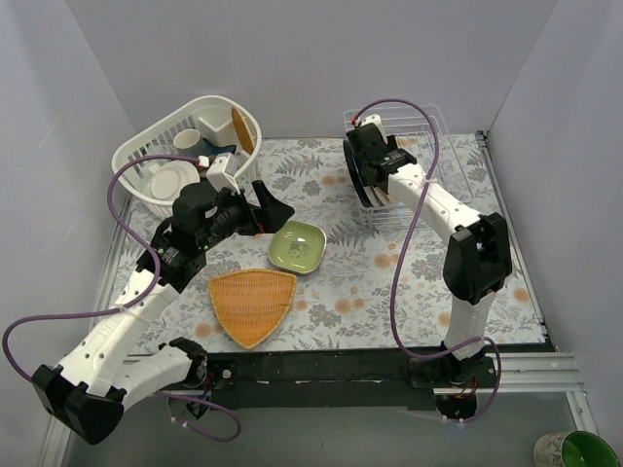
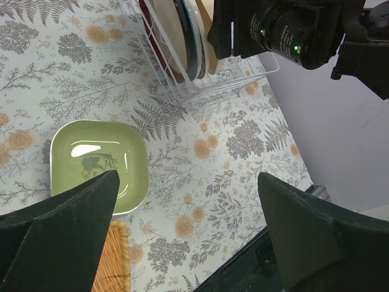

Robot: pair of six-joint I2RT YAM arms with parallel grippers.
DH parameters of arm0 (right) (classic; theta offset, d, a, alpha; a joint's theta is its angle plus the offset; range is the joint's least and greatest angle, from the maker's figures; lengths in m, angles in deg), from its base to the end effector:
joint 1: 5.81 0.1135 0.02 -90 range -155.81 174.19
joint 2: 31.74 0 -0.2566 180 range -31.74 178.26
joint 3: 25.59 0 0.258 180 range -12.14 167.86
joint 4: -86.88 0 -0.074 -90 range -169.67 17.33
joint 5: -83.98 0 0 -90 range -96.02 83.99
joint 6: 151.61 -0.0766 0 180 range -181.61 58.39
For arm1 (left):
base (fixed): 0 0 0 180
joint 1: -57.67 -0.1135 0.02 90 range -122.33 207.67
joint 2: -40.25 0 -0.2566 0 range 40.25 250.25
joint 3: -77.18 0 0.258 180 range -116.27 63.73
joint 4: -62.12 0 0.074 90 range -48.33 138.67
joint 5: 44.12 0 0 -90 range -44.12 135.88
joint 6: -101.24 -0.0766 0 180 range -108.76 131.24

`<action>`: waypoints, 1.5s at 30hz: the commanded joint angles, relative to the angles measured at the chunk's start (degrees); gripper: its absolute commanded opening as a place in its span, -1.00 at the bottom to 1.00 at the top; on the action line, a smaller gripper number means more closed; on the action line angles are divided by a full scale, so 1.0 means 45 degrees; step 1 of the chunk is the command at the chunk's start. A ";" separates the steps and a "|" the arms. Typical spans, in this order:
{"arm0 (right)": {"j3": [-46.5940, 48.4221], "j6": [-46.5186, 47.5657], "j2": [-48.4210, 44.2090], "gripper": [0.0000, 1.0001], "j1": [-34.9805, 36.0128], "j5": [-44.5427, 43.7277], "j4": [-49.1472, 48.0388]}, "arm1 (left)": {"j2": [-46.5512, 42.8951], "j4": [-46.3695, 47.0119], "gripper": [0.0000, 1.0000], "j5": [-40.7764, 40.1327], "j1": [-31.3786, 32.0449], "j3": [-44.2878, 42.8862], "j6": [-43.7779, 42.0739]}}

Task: Load the plates into the dish rack
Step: Insert the plate into the dish rack, then pick up the plate at the center of the board.

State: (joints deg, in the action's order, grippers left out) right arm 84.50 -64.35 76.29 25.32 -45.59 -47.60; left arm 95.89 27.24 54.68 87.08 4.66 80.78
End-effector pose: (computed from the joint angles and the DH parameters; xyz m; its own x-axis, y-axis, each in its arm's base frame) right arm 0.4137 0.1929 0.2753 -0.5883 -0.3122 -0.7460 0.0254 0.9149 -0.4030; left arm 0.2246 -0.1401 0.3540 -0.6675 -0.6866 -0.2882 -0.0383 0.4181 -0.9076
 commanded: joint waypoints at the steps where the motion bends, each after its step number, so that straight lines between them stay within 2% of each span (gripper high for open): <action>1: 0.0067 -0.0015 -0.0627 0.30 0.0034 0.0863 -0.0721 | -0.0391 -0.0062 0.96 -0.0021 -0.0070 0.0021 0.0036; 22: -0.0108 -0.0152 -0.2441 0.34 -0.0083 0.3929 -0.1542 | -0.0177 -0.0062 0.96 -0.0177 -0.0070 0.0196 -0.0023; 35: -0.2724 -0.1206 -0.5547 0.34 -0.0063 0.6487 -0.0780 | 0.0936 -0.0141 0.96 -0.1211 -0.0070 0.1484 -0.0297; 39: -0.3486 -0.1402 -0.6505 0.34 -0.0063 0.6684 -0.0566 | 0.1346 0.0152 0.96 -0.1603 -0.0070 0.1953 -0.0238; 45: -0.4541 -0.1578 -0.7442 0.35 -0.0063 0.6919 -0.0526 | 0.2498 0.0134 0.79 -0.3005 -0.0070 0.2072 -0.0277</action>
State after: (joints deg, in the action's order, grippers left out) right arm 66.38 -70.10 45.67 25.06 -16.30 -49.46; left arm 105.00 26.89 47.40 87.08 13.89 80.32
